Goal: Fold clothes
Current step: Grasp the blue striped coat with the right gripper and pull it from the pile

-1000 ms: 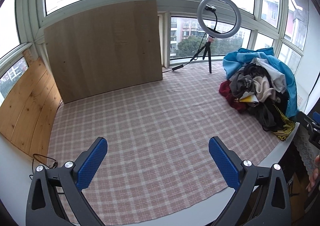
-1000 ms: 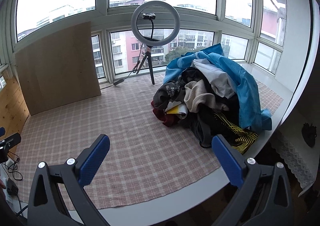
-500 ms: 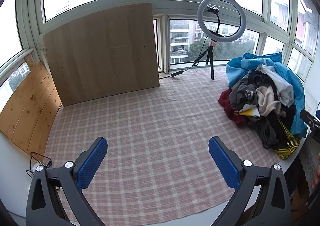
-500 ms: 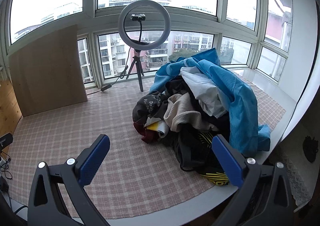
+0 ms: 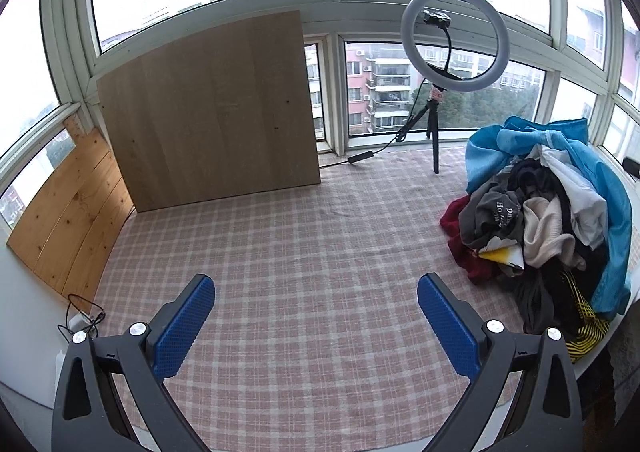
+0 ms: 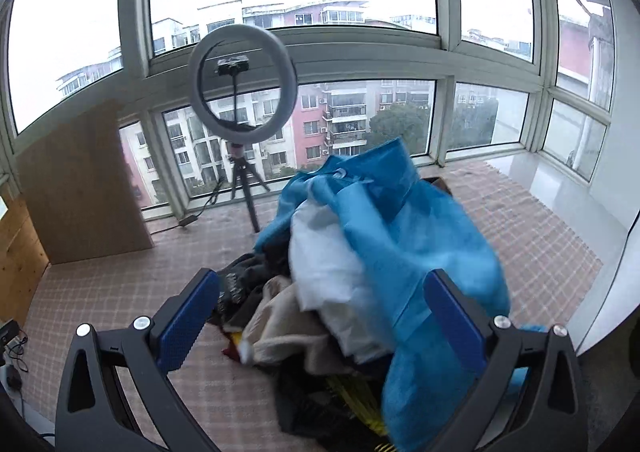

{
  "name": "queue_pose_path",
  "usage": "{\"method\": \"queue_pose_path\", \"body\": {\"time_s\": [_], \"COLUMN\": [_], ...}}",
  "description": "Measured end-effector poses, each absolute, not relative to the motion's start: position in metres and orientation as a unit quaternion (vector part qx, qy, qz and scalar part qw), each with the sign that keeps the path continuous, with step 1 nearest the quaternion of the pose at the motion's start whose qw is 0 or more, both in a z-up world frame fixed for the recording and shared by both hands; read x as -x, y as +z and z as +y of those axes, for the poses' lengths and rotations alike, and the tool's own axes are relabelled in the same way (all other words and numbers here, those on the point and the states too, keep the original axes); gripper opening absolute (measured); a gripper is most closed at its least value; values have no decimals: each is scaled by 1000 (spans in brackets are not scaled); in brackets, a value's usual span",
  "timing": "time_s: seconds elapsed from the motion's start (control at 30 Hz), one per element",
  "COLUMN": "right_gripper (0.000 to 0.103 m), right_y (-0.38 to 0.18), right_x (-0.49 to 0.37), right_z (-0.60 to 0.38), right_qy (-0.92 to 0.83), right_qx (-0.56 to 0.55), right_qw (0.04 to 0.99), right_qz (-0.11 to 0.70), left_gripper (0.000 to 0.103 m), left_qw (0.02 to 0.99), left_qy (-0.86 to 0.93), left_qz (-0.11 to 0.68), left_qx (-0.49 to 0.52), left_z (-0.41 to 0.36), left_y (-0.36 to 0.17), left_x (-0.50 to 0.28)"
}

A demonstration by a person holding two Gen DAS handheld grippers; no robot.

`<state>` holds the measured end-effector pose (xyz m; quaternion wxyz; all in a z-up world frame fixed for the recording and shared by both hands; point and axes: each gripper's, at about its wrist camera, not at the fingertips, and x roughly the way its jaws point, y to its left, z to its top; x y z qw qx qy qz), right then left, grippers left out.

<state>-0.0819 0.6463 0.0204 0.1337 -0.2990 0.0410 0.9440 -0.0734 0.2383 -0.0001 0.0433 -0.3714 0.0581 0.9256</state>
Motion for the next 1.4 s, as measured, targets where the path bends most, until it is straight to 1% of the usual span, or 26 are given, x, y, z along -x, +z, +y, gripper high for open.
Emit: {"method": "queue_pose_path", "body": {"time_s": [0.07,0.2,0.37,0.47,0.53,0.6,0.63,0.67,0.7,0.73,0.8,0.87,1.0,1.13,1.2,1.3,1.4], "right_gripper": [103,103,103,103,102,90,66,31,17,6,3,2,2,2,2,2,2], "right_y": [24,18,-8,-24,-35,-45,-49,-53,-53,-51,-45,-25,42,131,164,193,198], "right_x": [111,170,231,262,279,290,293,296,296,294,288,275,234,175,148,127,130], "right_z": [675,723,757,772,781,790,793,798,802,805,811,809,788,727,689,621,556], "right_qy": [936,922,905,900,901,899,898,895,895,896,900,912,935,964,968,968,958], "right_qx": [316,358,408,419,422,430,435,441,439,435,420,390,320,226,197,192,208], "right_qw": [151,145,121,121,101,77,62,49,42,38,30,13,-33,-85,-119,-148,-193], "right_qz": [19,-1,-1,-9,0,23,37,53,68,82,109,126,152,108,97,67,53], "left_gripper": [102,102,102,102,102,102,102,102,102,102,102,102,102,102,102,102,102], "left_qw": [29,-3,-35,-56,-64,-70,-72,-74,-75,-74,-72,-68,-54,-29,-16,-6,-8], "left_qy": [925,924,920,918,916,915,914,914,913,912,911,911,915,922,925,928,931], "left_qz": [54,52,44,42,43,47,48,48,49,48,48,49,58,46,43,41,31], "left_qx": [375,379,388,390,394,395,396,397,399,400,403,405,396,384,378,369,364], "left_z": [239,239,237,236,236,236,235,234,233,232,231,230,226,211,201,182,153], "left_y": [-2,-5,-5,-4,-3,-2,-2,-2,-3,-3,-4,-5,-2,4,7,11,13], "left_x": [75,78,88,95,101,104,106,107,109,112,116,121,124,125,122,117,109]}}
